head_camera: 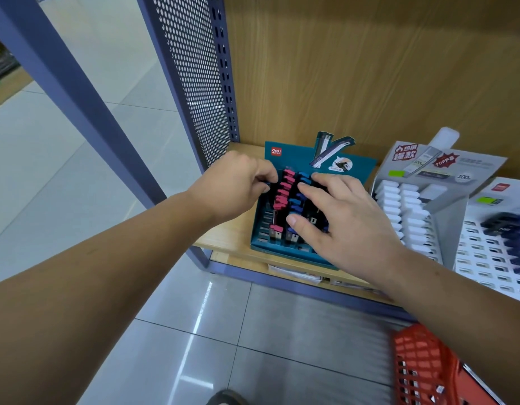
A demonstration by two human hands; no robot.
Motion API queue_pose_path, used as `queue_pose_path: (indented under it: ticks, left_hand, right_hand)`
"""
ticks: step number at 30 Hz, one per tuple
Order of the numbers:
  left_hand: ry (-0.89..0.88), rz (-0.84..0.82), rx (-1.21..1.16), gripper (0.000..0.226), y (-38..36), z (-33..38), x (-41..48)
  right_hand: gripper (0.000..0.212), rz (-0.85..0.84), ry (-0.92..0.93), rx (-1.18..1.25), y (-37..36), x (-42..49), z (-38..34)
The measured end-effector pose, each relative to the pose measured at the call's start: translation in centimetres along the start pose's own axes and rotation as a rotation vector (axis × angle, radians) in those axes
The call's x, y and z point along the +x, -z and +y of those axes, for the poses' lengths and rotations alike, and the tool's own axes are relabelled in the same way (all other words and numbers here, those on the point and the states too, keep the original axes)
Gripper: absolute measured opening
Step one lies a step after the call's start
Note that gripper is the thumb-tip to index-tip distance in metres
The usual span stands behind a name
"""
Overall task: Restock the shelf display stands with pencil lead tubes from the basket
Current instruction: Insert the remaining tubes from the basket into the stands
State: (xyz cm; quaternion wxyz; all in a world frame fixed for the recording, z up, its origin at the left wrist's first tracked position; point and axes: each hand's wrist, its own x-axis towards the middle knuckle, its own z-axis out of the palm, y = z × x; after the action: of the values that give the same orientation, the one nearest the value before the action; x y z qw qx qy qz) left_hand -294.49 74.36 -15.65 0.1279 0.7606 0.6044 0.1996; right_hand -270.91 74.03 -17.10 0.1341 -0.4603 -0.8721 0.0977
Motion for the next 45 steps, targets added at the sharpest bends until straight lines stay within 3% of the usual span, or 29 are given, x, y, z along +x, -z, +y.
queue_pose_path:
  ticks: [4,8,11,15,17,23,28,33,36,39,43,45]
  left_hand:
    - [0.069,0.072,-0.124,0.022,-0.4,0.5,-0.1]
    - [0.116,0.089,-0.069,0.025,0.8,1.8,-0.4]
    - [0.065,0.112,-0.027,0.025,2.6,5.2,-0.4]
    - [-0.051,0.014,-0.032,0.021,3.0,12.9,0.1]
    - [-0.08,-0.048,-0.042,0.016,1.7,17.4,0.2]
    - [-0.141,-0.289,-0.086,0.018,-6.4,29.8,-1.5]
    - [-0.183,-0.433,-0.075,0.015,-12.9,36.4,-2.0]
    - [-0.152,-0.519,-0.148,0.01,-19.5,39.8,-2.1]
    - [-0.049,-0.617,-0.157,0.011,-24.5,39.5,-3.7]
    - [0.076,-0.759,-0.061,0.013,-29.8,38.1,-6.1]
    - [0.341,-0.869,0.09,0.04,-35.5,36.1,-9.4]
    - [0.405,-0.94,0.175,0.048,-38.0,35.1,-11.1]
  right_hand:
    - [0.078,-0.02,-0.018,0.062,0.4,-0.1,-0.2]
    - [0.07,-0.013,-0.059,0.155,2.0,-0.7,-0.2]
    - [0.064,0.004,-0.068,0.144,4.0,-2.5,0.4]
    - [0.043,0.058,-0.097,0.056,8.4,-6.9,2.5]
    - [0.034,-0.047,-0.186,-0.032,11.3,-9.6,3.9]
    - [0.036,-0.359,-0.5,-0.142,16.6,-19.8,10.4]
    - [0.033,-0.444,-0.681,-0.079,18.8,-27.3,15.1]
    - [0.032,-0.41,-0.84,0.062,16.1,-32.8,19.5]
    - [0.023,-0.416,-0.974,0.2,11.6,-36.3,22.4]
    - [0.032,-0.415,-1.107,0.291,6.7,-39.7,24.7]
    - [0.017,-0.372,-1.266,0.369,2.1,-41.9,27.4]
    - [0.021,-0.439,-1.337,0.365,-0.1,-42.9,29.3]
